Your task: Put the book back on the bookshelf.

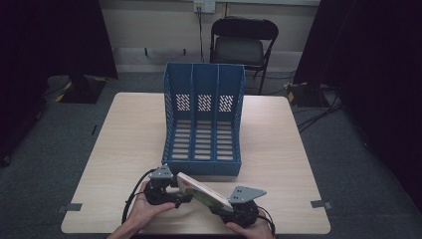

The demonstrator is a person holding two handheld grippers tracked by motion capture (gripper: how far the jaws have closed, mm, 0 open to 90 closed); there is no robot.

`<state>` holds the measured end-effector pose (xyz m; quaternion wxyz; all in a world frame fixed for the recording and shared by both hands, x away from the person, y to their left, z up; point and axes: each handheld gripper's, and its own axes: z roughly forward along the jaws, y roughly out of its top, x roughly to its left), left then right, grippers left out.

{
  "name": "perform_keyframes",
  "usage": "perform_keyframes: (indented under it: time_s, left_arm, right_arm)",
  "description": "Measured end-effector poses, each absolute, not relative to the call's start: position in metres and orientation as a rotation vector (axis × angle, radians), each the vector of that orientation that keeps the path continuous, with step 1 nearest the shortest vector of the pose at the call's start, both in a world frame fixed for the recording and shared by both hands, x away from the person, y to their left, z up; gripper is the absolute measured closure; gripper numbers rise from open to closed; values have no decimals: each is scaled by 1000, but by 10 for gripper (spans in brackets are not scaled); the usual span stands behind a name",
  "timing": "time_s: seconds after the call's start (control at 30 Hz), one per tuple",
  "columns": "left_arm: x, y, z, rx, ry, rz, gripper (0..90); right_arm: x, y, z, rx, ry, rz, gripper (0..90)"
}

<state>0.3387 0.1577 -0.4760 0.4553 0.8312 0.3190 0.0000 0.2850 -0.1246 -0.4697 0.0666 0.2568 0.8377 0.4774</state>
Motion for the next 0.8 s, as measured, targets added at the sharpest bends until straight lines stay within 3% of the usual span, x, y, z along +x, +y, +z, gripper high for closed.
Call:
perform_keyframes:
  time_s: [0.27, 0.37, 0.8]
  left_arm:
    - [339, 155, -475, 2070, 778, 16, 293]
    - [338, 153, -474, 2086, 763, 20, 305]
    - [338, 158, -475, 2081, 793, -17, 268]
  right_arm:
    - [287, -122, -471, 777, 2525, 1458, 644]
    - [287, -123, -471, 786, 2515, 1431, 741]
    - [287, -127, -469, 799, 2509, 1408, 761]
